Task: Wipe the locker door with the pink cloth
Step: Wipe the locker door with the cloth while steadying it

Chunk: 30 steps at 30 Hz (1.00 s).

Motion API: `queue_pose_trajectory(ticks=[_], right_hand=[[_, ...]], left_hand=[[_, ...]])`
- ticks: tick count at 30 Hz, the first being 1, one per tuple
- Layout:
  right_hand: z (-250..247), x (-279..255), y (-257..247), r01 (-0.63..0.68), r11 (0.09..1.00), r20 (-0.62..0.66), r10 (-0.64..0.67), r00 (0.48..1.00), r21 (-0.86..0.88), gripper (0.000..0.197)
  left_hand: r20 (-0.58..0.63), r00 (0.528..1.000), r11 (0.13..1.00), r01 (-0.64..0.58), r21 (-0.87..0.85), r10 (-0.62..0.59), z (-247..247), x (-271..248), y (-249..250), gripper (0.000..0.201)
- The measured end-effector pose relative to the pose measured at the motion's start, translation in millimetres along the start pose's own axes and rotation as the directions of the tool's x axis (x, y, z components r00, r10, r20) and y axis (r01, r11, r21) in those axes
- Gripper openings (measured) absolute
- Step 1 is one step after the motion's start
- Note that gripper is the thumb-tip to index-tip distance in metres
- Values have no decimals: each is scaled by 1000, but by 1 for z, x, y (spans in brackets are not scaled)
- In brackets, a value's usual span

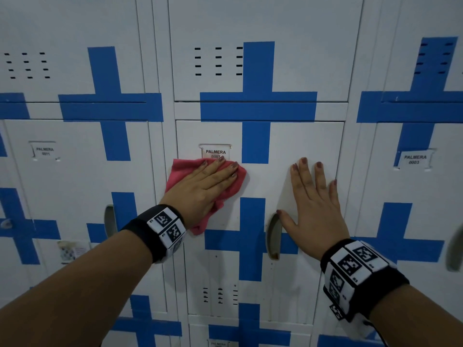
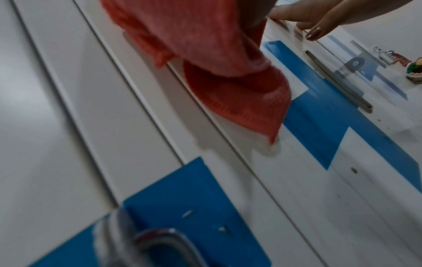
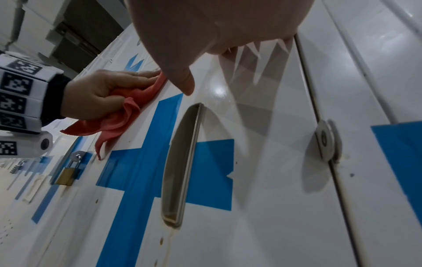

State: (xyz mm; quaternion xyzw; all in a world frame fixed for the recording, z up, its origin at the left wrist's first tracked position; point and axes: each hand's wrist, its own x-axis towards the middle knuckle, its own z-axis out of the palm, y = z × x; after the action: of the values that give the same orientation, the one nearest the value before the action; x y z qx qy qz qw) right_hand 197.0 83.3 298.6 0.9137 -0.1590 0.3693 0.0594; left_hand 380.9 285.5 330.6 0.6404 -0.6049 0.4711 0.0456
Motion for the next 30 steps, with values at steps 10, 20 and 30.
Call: queue_pose_trajectory(ticks=[10, 20, 30], right_hand=[[-1, 0, 0, 5, 1000, 11, -5, 1000, 10, 86], [0, 0, 2, 9, 1000, 12, -9, 1000, -21, 88], [1, 0, 1, 11, 1000, 1, -11, 1000, -19, 88]], left_hand=[[63, 995, 997, 79, 24, -81, -11, -31, -15, 49], [0, 962, 940, 266, 214, -273, -35, -41, -15, 54], [-95, 789, 780, 569, -260, -607, -1, -40, 22, 55]])
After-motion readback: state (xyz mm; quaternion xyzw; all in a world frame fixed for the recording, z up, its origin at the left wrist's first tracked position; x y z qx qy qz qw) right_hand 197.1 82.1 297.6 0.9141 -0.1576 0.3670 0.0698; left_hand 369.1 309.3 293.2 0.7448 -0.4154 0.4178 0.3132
